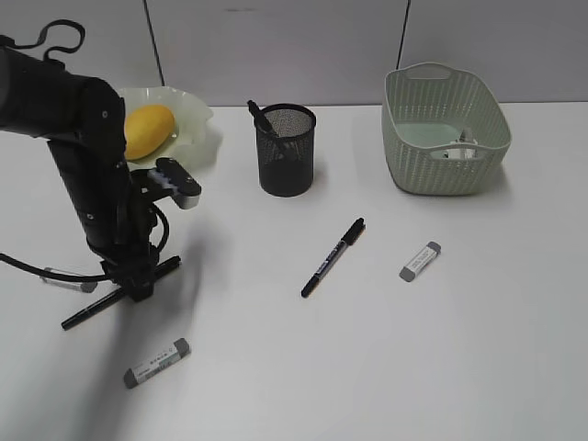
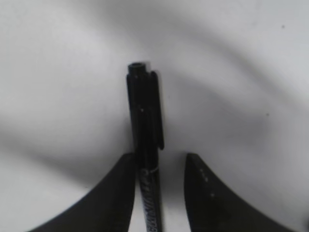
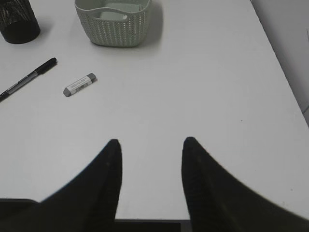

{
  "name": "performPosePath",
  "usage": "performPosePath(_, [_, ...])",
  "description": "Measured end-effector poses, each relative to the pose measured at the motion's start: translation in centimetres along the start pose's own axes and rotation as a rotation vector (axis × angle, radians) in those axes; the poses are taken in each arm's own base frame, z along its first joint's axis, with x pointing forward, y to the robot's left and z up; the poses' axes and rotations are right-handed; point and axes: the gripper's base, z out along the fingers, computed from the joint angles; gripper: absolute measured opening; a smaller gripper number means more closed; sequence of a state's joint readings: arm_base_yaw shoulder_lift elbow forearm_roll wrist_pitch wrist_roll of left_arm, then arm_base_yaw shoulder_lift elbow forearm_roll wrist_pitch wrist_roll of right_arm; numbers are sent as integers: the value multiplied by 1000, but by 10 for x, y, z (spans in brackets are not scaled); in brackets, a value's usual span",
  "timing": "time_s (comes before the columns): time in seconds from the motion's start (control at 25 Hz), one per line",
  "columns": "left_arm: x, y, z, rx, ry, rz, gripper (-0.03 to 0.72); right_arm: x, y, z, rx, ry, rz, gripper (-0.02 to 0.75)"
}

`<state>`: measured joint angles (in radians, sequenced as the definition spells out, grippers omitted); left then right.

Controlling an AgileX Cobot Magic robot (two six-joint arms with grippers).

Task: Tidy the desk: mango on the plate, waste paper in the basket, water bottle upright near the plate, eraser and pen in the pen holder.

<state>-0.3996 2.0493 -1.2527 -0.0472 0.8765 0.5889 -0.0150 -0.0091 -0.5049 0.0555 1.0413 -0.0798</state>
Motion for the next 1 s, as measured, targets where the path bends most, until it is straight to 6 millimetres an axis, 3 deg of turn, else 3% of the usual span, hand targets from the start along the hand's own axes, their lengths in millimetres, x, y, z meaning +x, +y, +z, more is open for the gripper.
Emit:
performPosePath(0.16, [0, 1, 1, -3, 4, 3, 234, 0, 0, 0, 0, 0, 0, 340])
performPosePath(0.36, [0, 4, 1, -11, 3, 2, 92, 0, 0, 0, 0, 0, 0, 340])
performPosePath(0.6, [-1, 3, 1, -10, 1, 1, 86, 0, 0, 0, 0, 0, 0, 340])
performPosePath(0.72, [-4, -9, -1, 29, 8, -30, 86, 0, 0, 0, 0, 0, 0, 340])
performPosePath(0.84, [-6, -25, -14, 56, 8, -70, 86, 0, 0, 0, -1, 0, 1, 340])
performPosePath(1.0, [-4, -36, -49, 34, -46, -170, 86, 0, 0, 0, -1, 0, 1, 340])
